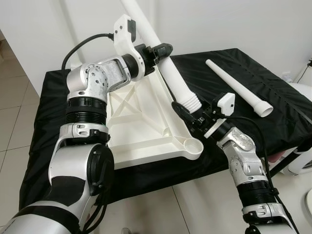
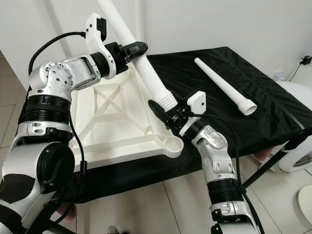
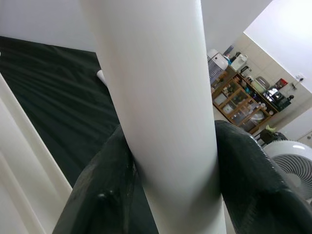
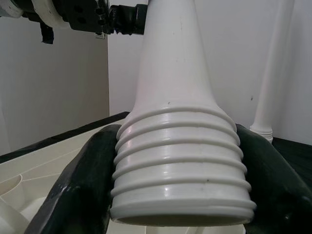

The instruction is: Building children table

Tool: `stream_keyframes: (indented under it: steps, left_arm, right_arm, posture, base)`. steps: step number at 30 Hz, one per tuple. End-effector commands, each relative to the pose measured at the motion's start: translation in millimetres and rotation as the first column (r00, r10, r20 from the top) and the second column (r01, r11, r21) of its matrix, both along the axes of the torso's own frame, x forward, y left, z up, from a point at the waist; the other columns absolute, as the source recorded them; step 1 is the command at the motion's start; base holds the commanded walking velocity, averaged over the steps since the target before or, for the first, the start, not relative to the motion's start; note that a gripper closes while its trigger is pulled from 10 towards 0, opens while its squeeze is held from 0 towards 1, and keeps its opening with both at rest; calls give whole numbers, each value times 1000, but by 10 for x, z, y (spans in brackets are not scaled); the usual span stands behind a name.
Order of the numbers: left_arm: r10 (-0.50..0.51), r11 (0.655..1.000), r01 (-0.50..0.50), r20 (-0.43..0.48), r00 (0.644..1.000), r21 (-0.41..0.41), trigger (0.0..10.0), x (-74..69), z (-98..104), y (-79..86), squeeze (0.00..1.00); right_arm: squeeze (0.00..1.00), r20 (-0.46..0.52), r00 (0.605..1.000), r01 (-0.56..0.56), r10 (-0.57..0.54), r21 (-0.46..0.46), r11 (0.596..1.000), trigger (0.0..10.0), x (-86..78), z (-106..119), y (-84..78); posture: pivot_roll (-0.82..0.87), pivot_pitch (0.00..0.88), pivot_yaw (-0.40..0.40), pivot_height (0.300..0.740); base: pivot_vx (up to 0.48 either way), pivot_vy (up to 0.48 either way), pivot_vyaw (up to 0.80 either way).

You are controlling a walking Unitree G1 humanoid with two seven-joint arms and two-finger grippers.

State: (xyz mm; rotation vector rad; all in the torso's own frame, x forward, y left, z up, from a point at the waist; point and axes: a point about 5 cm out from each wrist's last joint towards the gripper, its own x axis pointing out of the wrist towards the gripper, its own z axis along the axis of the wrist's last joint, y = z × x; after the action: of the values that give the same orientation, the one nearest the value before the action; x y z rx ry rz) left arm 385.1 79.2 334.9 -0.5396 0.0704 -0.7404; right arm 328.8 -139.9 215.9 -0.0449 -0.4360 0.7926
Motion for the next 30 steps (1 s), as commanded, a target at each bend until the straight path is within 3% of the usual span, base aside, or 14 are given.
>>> stream_keyframes:
  steps: [1, 7, 8, 9, 10, 22, 23, 24, 25, 30]
  left_arm:
    - [-1, 1000, 0, 38, 999, 14, 0, -15, 72, 6, 0]
    - [-9, 1000, 8, 41, 999, 9, 0, -29, 92, -7, 0]
    - [-16, 1000, 15, 48, 999, 25, 7373, -44, 97, -13, 0]
    - [-16, 1000, 15, 48, 999, 25, 7373, -44, 97, -13, 0]
    - [-16, 999, 13, 55, 998, 43, 10000, -55, 97, -15, 0]
    - [34, 992, -61, 234, 972, 112, 10000, -126, 106, 4, 0]
    - [41, 987, -89, 327, 944, 133, 10000, -197, 158, -2, 0]
    - [41, 987, -89, 327, 944, 133, 10000, -197, 158, -2, 0]
    - [43, 985, -100, 355, 934, 144, 10000, -221, 168, -7, 0]
    - [57, 976, -139, 421, 905, 166, 10000, -290, 174, -14, 0]
  right_arm:
    - [0, 13, 1000, -24, 24, -8, 1000, 10000, -13, 23, 28]
    - [0, 10, 1000, -28, 28, -24, 999, 10000, -13, 11, 31]
    - [1000, -14, 999, -43, 42, -21, 999, 10000, -9, -6, 35]
    - [1000, -14, 999, -43, 42, -21, 999, 10000, -9, -6, 35]
    - [1000, -27, 998, -53, 52, -18, 998, 10000, -9, -15, 37]
    - [1000, -47, 998, -47, 46, -8, 999, 10000, -18, 6, 20]
    - [592, -57, 998, -11, 12, 25, 1000, 10000, -2, 79, 14]
    - [592, -57, 998, -11, 12, 25, 1000, 10000, -2, 79, 14]
    - [0, -65, 998, 5, -2, 35, 999, 10000, 9, 104, 10]
    - [0, -101, 993, 63, -58, 43, 997, 10000, 56, 160, -4]
  posture:
    - [-50, 25, 53, 740]
    - [-49, 28, 52, 740]
    - [-48, 32, 48, 740]
    - [-48, 32, 48, 740]
    - [-49, 33, 47, 740]
    - [-55, 45, 31, 740]
    - [-54, 47, 27, 740]
    - [-54, 47, 27, 740]
    - [-54, 47, 27, 740]
    - [-56, 49, 26, 740]
  base:
    - [0, 0, 0]
    - [0, 0, 0]
    - [0, 0, 0]
    - [0, 0, 0]
    - [0, 0, 0]
    - [0, 0, 0]
    - [0, 0, 0]
    - [0, 0, 0]
    - [0, 0, 0]
    - [0, 0, 0]
